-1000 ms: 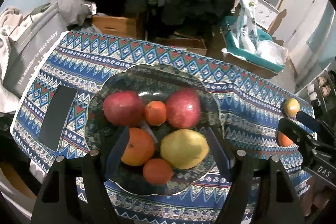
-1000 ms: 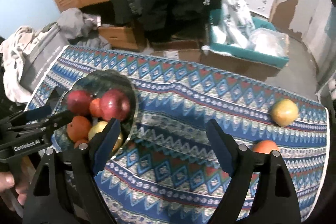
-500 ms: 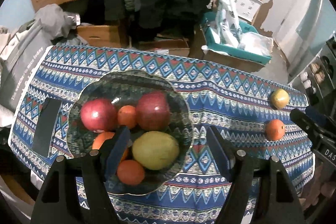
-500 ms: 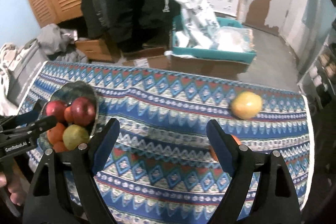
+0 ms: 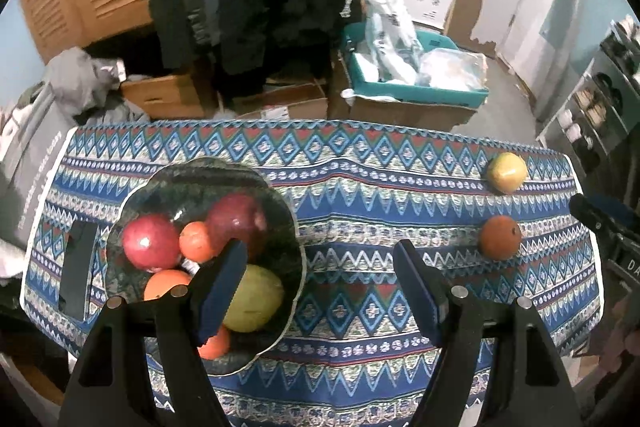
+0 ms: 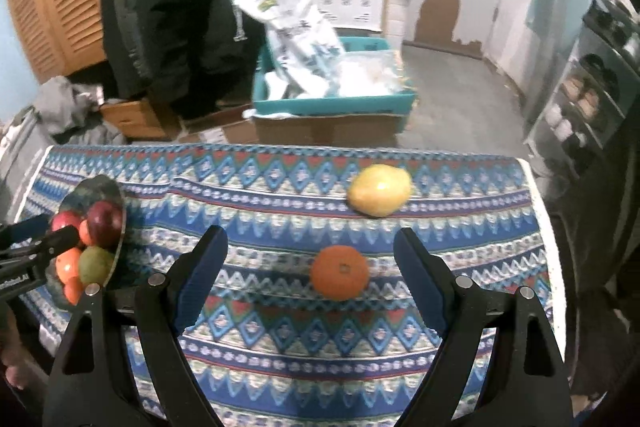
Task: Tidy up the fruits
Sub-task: 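Move both tools back from the plate toward the yellow pear and orange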
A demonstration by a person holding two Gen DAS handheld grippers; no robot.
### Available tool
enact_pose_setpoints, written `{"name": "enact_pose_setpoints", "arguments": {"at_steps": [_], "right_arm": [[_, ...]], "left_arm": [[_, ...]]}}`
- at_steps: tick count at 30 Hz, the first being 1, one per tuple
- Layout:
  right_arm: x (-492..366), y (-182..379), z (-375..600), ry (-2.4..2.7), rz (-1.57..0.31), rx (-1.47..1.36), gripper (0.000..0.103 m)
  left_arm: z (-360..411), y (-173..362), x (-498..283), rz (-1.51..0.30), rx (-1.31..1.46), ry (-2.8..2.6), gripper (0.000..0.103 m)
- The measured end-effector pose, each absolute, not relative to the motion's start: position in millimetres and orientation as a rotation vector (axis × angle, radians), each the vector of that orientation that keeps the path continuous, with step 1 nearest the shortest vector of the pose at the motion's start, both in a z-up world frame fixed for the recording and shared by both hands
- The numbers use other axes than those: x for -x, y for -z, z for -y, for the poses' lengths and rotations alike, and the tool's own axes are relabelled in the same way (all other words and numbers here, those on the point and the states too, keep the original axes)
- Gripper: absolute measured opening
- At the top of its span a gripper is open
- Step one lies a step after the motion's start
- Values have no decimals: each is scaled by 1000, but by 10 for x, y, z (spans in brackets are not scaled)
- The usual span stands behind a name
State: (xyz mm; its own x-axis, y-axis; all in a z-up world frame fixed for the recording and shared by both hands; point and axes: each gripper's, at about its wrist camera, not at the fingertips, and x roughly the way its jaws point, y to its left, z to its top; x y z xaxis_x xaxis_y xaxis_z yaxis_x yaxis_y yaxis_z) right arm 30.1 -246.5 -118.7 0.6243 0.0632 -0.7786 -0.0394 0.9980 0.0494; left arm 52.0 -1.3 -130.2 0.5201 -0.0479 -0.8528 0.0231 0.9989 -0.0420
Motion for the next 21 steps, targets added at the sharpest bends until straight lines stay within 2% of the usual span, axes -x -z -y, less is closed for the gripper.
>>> {"name": "enact_pose_setpoints", "arguments": {"at_steps": [5, 21], "right_arm": [[-230, 1209, 2686, -13, -893, -27, 86], [-109, 1367, 3243, 99, -911, -25, 88]], "left_arm": [[238, 1299, -526, -1021, -6, 68, 80], [1009, 1487, -598, -1051, -130, 153, 80]]}}
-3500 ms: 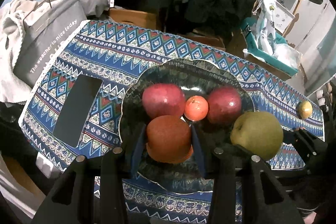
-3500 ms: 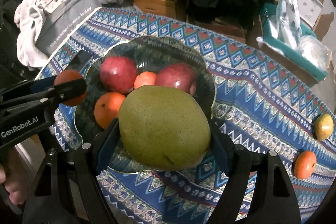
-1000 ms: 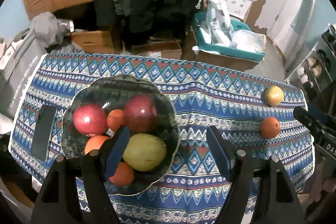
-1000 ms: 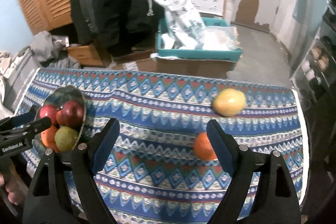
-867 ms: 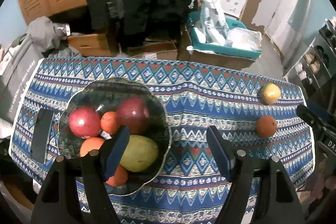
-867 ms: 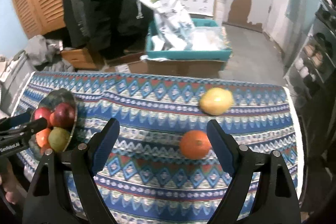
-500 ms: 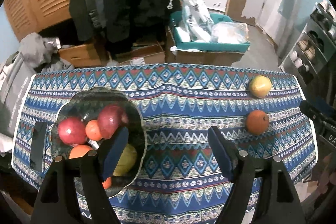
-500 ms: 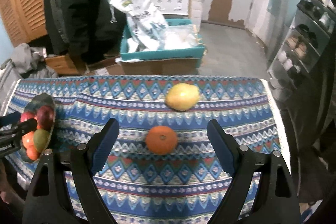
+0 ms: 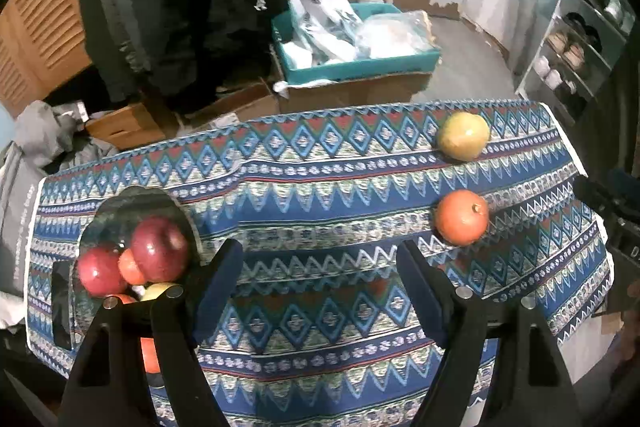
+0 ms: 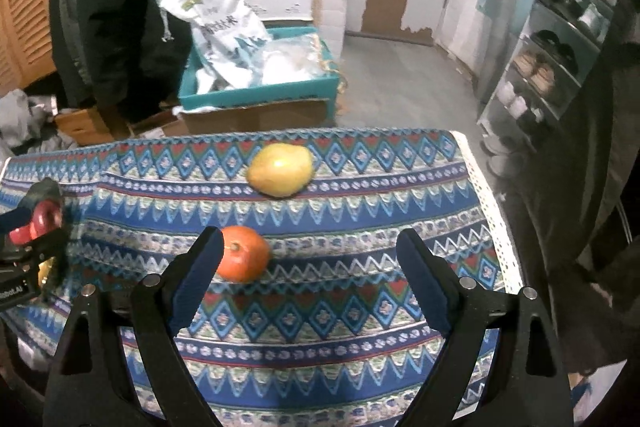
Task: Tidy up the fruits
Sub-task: 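Move both tools back from the plate toward the yellow pear and orange, then close the left tool on the orange while the right tool approaches the yellow pear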
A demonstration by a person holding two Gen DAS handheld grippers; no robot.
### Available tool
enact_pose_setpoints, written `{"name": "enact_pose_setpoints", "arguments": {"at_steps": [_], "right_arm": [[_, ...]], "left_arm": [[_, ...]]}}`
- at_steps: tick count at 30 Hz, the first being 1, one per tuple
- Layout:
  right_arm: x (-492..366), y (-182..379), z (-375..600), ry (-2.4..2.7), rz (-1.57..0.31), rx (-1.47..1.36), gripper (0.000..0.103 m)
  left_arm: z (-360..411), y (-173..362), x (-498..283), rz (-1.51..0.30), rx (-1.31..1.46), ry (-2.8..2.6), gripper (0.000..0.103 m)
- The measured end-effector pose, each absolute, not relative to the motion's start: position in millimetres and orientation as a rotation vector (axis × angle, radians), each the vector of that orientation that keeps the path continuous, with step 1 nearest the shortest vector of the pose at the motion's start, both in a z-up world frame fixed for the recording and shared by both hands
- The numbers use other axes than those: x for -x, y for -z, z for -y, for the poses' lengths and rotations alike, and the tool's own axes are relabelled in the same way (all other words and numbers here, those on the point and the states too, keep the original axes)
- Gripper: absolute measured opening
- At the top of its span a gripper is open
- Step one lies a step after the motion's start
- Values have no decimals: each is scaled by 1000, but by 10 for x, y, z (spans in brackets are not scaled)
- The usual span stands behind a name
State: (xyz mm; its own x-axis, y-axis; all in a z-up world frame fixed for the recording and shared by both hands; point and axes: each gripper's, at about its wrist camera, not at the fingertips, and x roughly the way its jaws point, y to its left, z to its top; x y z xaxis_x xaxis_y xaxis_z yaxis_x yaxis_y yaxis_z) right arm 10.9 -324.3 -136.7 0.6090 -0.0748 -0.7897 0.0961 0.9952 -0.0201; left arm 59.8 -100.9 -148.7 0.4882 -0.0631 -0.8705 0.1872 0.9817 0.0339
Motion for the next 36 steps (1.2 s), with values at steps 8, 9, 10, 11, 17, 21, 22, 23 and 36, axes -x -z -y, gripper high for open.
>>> {"name": "enact_pose_setpoints", "arguments": {"at_steps": [8, 9, 10, 11, 17, 21, 22, 23, 36], "right_arm": [[-154, 1669, 3512, 135, -987, 2, 88], [-170, 1706, 3543, 141, -996, 3, 88], [-187, 1746, 3578, 146, -1005, 4, 88], [-204, 1789, 3610, 151, -1014, 5, 88], [-311, 2001, 3717, 160, -1063, 7, 88], [-383, 2071, 3769, 167, -1078, 3, 88], [-398, 2080, 3781, 170, -1081, 0, 88], [-408, 2090, 3797, 177, -1084, -1, 88], [-485, 2218, 4030, 229, -1112, -49, 88]], "left_arm": [[1412, 1690, -694, -1084, -171, 199, 86], [1458, 1722, -708, -1091, -178, 204, 86], [1501, 1752, -720, -1097, -183, 210, 86], [1556, 1789, -735, -1103, -190, 216, 86], [1783, 1953, -818, -1129, -203, 228, 86], [1945, 2071, -894, -1153, -200, 241, 86], [1980, 2096, -911, -1158, -196, 246, 86], [2020, 2123, -925, -1163, -194, 253, 86], [2383, 2444, -1073, -1221, -187, 300, 89]]}}
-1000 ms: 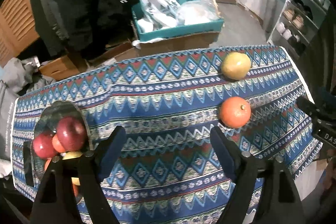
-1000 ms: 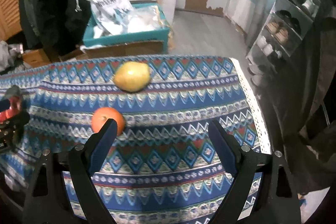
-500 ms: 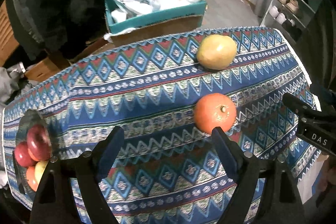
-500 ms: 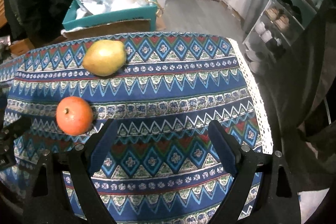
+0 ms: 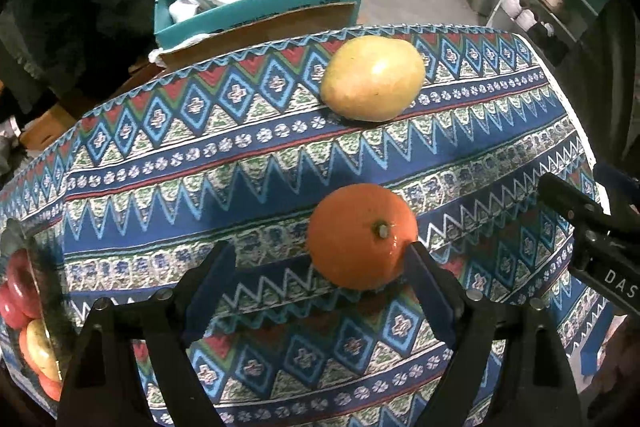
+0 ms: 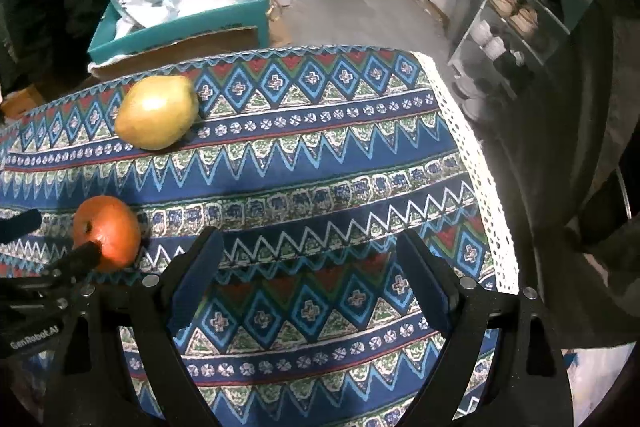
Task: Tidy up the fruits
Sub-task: 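Close the left tool on the orange while the right tool approaches the yellow pear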
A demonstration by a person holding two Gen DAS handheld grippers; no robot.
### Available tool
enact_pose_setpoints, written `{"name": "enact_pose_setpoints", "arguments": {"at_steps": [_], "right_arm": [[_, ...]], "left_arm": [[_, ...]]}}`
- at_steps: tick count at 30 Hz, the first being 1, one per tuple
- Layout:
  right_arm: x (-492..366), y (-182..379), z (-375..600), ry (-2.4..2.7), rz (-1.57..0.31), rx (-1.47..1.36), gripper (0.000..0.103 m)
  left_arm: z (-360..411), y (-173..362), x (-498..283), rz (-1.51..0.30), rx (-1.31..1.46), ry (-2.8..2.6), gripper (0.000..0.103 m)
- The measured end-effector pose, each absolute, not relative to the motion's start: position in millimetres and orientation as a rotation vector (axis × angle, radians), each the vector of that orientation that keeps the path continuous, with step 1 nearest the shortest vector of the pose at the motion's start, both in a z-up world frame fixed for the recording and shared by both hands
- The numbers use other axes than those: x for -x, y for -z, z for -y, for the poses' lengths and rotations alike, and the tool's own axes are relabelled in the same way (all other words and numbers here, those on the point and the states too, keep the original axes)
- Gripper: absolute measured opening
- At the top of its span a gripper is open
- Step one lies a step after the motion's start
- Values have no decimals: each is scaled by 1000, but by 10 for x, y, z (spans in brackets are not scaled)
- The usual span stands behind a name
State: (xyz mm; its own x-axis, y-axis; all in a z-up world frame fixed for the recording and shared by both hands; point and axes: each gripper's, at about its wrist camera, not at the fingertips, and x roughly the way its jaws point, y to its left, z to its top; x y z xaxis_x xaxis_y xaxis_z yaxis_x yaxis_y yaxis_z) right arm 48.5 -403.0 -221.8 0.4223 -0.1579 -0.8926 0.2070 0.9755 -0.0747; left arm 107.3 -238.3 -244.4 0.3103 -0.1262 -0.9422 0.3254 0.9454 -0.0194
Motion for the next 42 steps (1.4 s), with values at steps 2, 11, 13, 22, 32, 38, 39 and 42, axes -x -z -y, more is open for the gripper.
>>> {"name": "enact_pose_setpoints", "arguments": {"at_steps": [2, 11, 13, 22, 32, 38, 39, 42], "right_arm": [[-498, 2239, 4063, 229, -1116, -63, 88], [-498, 2272, 4157, 237, -1120, -111, 88], [-501, 2283, 4166, 238, -1123, -117, 88], [-529, 2326, 4204, 225, -1129, -166, 88], [-734, 2277, 4007, 122, -1116, -221, 88], [-1013, 2255, 3806, 22, -1121, -211, 88], [-1061, 2259, 3776, 10, -1126, -209, 88], [-1208, 2263, 3662, -31, -1135, -197, 88]], "left_arm": [[2422, 2461, -1088, -1225, -182, 310, 89], [2565, 2611, -1141, -1267, -189, 335, 89], [2578, 2638, -1150, -1261, -193, 337, 89], [2573, 2727, -1162, -1262, -168, 390, 67], [2285, 2645, -1221, -1242, -167, 336, 67], [1969, 2533, -1343, -1202, -162, 269, 67], [1904, 2509, -1369, -1196, -156, 256, 67], [1754, 2452, -1435, -1180, -141, 231, 67]]}}
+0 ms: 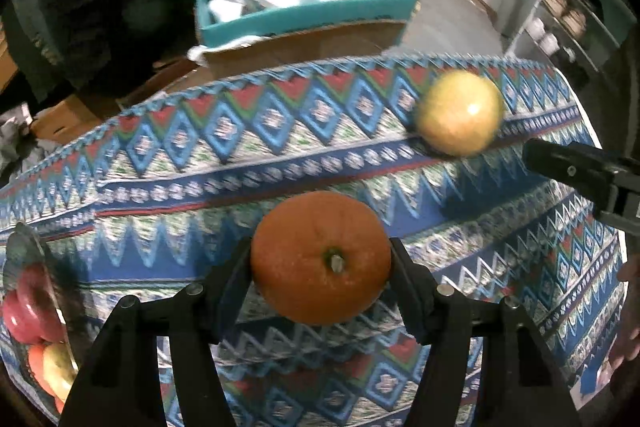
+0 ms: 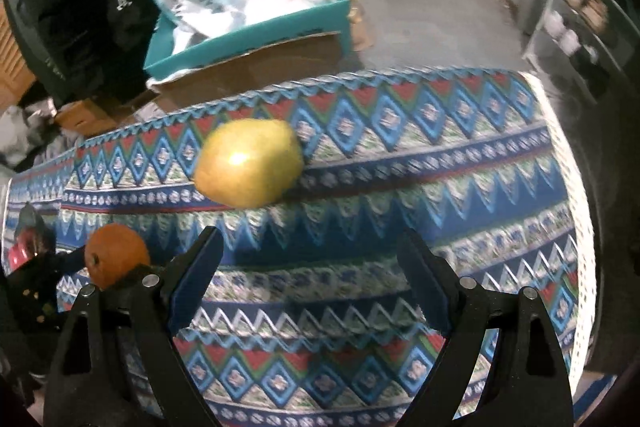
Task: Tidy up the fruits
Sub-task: 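Close the left tool on the orange while the right tool approaches the yellow pear, then close the right tool on the yellow pear and lift it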
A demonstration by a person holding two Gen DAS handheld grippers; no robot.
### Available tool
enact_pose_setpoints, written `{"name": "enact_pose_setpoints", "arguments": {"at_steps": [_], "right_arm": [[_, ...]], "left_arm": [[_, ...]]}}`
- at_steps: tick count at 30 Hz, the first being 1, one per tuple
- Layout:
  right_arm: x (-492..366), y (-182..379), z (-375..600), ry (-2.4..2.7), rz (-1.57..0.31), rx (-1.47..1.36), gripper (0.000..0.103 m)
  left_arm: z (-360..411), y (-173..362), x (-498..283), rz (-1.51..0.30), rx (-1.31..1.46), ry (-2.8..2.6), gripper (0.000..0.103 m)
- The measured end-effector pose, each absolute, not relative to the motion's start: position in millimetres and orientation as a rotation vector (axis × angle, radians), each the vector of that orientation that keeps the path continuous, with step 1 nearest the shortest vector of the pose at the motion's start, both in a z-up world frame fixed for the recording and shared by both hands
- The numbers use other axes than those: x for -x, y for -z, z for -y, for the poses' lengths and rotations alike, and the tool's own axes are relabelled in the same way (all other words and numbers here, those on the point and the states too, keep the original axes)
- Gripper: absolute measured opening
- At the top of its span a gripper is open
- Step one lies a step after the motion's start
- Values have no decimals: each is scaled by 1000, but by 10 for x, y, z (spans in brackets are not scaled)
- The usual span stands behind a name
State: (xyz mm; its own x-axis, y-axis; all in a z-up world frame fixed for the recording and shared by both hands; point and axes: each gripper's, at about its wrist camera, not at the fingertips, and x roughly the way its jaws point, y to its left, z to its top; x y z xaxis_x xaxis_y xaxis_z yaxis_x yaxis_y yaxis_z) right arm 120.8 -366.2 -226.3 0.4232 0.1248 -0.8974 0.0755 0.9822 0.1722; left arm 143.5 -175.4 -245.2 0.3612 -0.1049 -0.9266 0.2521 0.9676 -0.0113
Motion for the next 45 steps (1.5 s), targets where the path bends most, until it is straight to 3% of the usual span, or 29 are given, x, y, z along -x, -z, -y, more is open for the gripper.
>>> {"name": "enact_pose_setpoints", "arguments": {"at_steps": [20, 45], "right_arm": [[-1875, 2615, 3282, -128, -1215, -170, 88], [-1604, 2630, 3173, -51, -1149, -103, 85]], "left_arm": [[1315, 2359, -1688, -1175, -71, 173, 67], [1159, 2123, -1532, -1137, -69, 149, 67]]}}
